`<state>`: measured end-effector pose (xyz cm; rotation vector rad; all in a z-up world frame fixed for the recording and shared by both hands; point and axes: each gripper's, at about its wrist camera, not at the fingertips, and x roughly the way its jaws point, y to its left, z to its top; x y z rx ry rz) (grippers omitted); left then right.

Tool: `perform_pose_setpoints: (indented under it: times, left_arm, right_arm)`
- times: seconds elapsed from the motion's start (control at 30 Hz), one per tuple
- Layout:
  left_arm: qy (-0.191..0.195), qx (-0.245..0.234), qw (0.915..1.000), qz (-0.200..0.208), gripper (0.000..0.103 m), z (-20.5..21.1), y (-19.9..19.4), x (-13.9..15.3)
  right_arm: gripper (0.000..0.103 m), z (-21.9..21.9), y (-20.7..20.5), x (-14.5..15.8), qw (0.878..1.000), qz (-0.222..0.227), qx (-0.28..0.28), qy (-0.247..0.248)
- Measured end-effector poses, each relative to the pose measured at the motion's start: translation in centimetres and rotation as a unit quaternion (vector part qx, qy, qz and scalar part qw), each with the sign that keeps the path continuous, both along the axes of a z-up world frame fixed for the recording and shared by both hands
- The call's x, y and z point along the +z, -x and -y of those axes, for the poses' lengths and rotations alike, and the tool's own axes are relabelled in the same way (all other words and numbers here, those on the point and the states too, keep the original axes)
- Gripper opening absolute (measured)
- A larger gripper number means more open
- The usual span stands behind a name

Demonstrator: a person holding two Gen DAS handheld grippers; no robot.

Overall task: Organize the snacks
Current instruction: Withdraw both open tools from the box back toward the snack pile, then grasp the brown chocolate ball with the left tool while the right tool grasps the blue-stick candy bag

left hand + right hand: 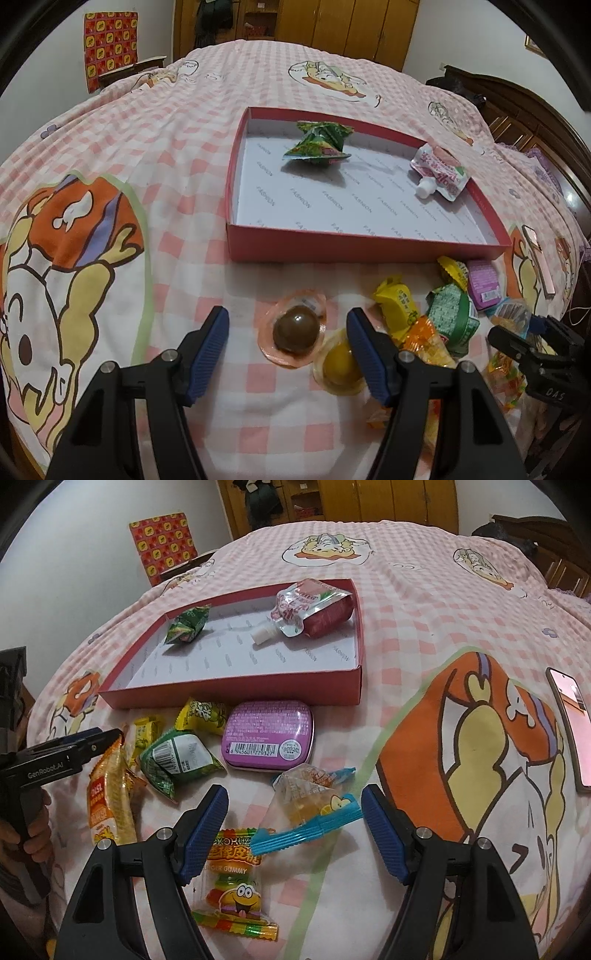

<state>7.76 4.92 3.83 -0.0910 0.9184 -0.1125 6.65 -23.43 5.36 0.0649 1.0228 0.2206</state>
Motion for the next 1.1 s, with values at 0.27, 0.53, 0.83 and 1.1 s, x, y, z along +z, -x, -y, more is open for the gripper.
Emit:
perform_pose_setpoints:
  times: [0.27,0.53,0.83,1.1]
  left_arm:
    - [-0.003,0.001,0.9999,0.01,0.066,-0.5,0.4,-0.4]
    - [-0.03,0.004,0.9995,0.014,0.054,-0.3,0.5,-0.7]
    - [-0.024,0.009,0.9996,0.014,0.031,-0.6,1.0,-0.7]
    - [-0.004,-0.003,0.9999,0.014,0.028,-0.9,1.4,-0.3]
  right_arm:
    - [0.077,-0.4,0.6,-0.8,1.0,0.016,-0.002,0.014]
    - [0.079,0.1,0.7,-0.9,1.0,0.019,-0.007,-0.009]
    - [0.078,0.5,1.2,-0.6,0.999,0.027,-0.013,-0.023]
    - [0.061,0.6,1.6,-0.4,0.999,0.036,-0.027,-0.009]
